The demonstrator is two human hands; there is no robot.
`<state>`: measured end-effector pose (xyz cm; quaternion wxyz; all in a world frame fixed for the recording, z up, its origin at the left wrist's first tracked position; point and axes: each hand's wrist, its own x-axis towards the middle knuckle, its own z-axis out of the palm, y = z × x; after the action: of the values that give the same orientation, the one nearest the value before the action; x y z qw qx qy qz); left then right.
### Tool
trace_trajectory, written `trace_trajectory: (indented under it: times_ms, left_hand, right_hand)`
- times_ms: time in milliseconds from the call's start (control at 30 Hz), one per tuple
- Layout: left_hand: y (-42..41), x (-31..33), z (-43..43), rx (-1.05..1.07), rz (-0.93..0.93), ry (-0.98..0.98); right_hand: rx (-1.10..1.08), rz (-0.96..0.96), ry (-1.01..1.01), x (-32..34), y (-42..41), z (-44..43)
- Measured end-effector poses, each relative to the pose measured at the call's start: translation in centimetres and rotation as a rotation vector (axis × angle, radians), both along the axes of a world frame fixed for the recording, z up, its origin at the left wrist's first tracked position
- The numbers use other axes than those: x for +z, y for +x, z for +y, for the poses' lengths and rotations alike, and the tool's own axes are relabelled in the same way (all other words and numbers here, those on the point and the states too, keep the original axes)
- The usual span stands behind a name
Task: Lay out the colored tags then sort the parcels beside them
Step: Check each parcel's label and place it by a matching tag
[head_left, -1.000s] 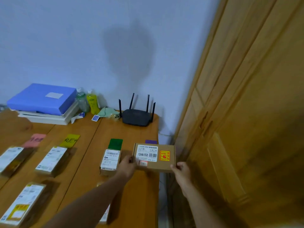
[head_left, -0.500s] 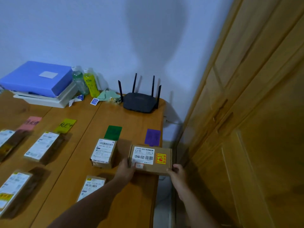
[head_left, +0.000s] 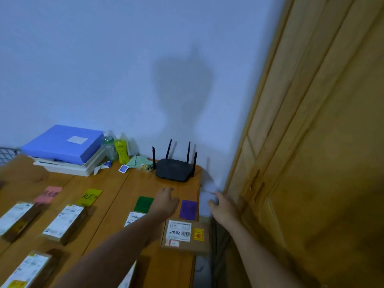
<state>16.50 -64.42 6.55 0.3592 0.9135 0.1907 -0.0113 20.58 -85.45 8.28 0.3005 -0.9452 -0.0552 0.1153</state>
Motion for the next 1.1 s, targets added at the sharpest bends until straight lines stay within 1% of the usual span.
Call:
trace_trajectory:
  times_ms: [100, 233, 333, 400, 500, 567, 733, 900, 1100]
  left_hand:
    - [0.4, 8.5, 0.0, -0.089, -0.088, 0.129]
    - [-0.9, 18.7, -0.1, -0.120, -0.188, 0.251]
    - [-2.7, 23.6, 0.2, -0.139, -0.235, 0.404]
    - [-4.2, 25.6, 0.9, -0.154, -0.274, 0.516]
    - [-6.6, 27.4, 2.8, -0.203, -0.306, 0.670]
    - [-8.1, 28.1, 4.9, -0.209, -0.300, 0.737]
    - [-12.8, 29.3, 13.1, -0.096, -0.269, 0.761]
    - [-19.8, 28.5, 25.0, 0.006, -0.158, 0.771]
    - [-30.9, 27.0, 41.2, 0.140, -0.041, 0.785]
  right_hand:
    - [0.064, -0.165, -0.101, 8.6, -0.3, 0.8]
    - [0.103, -0.360, -0.187, 18.6, -2.0, 1.4]
    - [0.122, -0.489, -0.257, 23.7, -3.5, 1.7]
    - [0.126, -0.542, -0.297, 26.1, -4.5, 2.1]
    - [0.149, -0.578, -0.320, 28.5, -5.9, 3.6]
    - [0.171, -0.583, -0.330, 29.6, -6.8, 5.3]
    - [0.267, -0.583, -0.325, 30.7, -9.3, 12.7]
    - [0.397, -0.576, -0.299, 30.0, -13.1, 24.9]
    - [0.523, -0.576, -0.250, 29.2, -20.3, 42.4]
